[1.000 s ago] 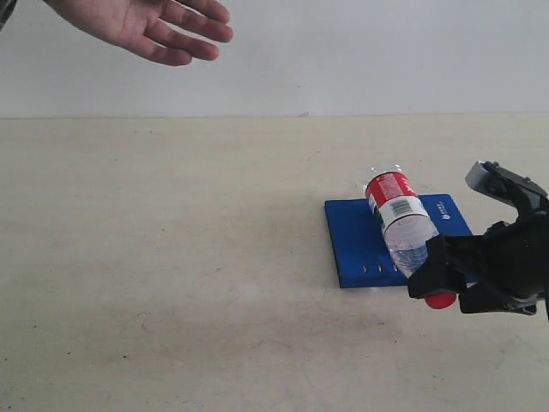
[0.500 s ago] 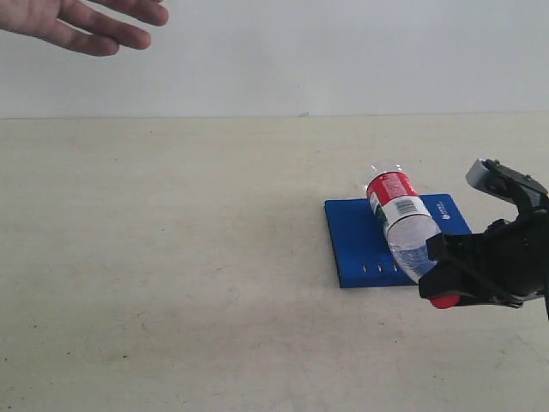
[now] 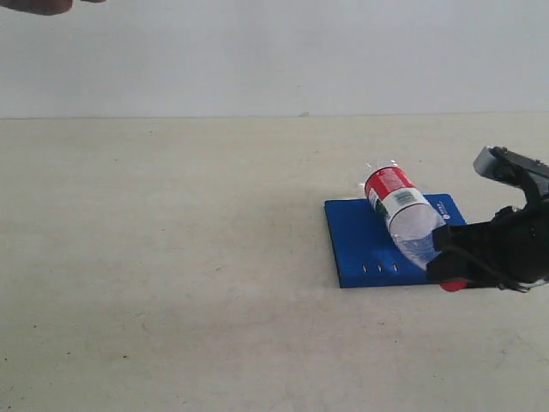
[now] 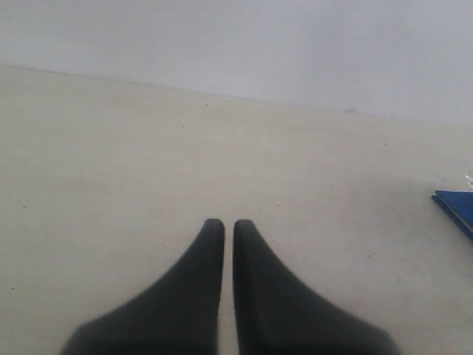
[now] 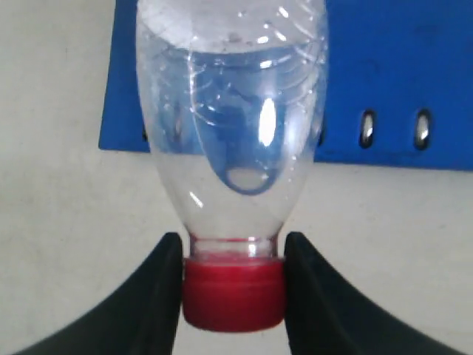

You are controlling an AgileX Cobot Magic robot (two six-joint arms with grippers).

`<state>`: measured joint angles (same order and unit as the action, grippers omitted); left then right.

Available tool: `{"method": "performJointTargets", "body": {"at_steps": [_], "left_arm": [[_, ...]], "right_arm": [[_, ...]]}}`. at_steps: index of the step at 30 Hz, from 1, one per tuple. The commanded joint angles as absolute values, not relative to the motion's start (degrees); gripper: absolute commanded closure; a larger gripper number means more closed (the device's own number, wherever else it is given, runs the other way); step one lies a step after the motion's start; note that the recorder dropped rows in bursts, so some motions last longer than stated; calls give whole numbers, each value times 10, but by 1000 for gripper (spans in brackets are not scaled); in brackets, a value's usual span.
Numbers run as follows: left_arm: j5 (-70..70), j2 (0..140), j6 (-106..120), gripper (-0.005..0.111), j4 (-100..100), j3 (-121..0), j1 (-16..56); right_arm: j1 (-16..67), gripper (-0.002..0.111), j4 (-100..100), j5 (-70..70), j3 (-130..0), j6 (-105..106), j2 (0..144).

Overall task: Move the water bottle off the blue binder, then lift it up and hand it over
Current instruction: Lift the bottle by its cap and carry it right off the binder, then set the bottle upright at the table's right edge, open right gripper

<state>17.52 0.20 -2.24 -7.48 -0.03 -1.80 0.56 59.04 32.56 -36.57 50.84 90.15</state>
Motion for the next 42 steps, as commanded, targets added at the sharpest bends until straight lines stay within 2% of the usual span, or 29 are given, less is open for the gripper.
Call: {"method": "performJointTargets", "body": {"at_steps": [1, 11, 42], "left_arm": [[169, 0, -19, 102, -78, 0, -14], [169, 0, -19, 102, -78, 0, -14], [169, 0, -19, 102, -78, 0, -14]], "right_arm": [[6, 108, 593, 257, -368, 511, 833], [6, 108, 585, 135, -368, 496, 698], [6, 108, 585, -96, -367, 548, 694]]}}
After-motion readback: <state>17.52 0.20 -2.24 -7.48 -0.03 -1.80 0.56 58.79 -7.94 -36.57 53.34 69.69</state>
